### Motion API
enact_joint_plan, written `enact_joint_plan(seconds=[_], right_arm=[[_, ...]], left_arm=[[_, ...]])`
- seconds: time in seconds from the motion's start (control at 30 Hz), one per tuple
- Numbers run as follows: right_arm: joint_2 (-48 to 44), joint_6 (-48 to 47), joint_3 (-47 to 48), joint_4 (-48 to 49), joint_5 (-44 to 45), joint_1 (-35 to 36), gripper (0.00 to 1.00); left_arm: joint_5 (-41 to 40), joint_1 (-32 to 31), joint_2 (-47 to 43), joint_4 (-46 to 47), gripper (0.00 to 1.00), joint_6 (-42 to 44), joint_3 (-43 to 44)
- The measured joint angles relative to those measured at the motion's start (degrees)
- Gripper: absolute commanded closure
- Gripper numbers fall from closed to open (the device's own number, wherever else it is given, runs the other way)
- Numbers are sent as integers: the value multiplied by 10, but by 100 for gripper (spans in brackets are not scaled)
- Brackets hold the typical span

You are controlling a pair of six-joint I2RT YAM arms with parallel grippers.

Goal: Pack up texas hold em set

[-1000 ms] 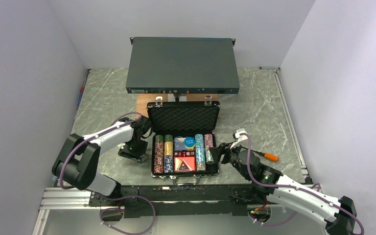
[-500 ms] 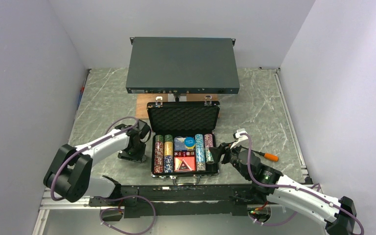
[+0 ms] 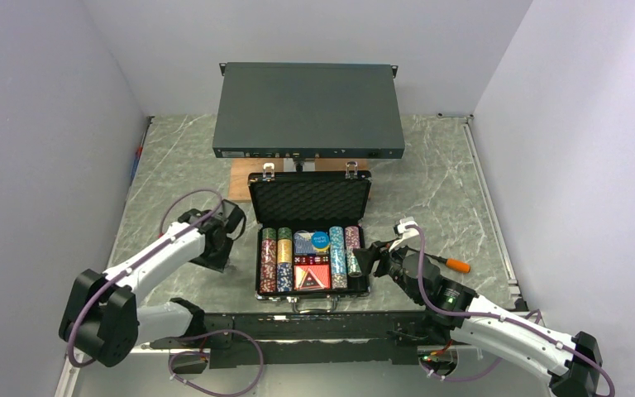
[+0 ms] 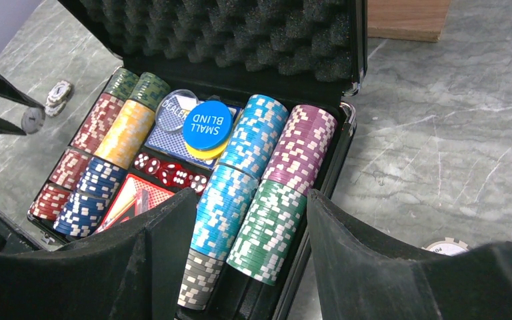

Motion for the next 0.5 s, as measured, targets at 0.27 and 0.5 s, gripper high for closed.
enact_joint_plan(seconds=[0.27, 0.5], right_arm=[[0, 0, 0, 0, 0, 0, 36], [0, 0, 0, 0, 0, 0, 36]], left_arm=[[-10, 127, -12, 36, 57, 155, 6], [14, 195, 15, 108, 55, 289, 6]])
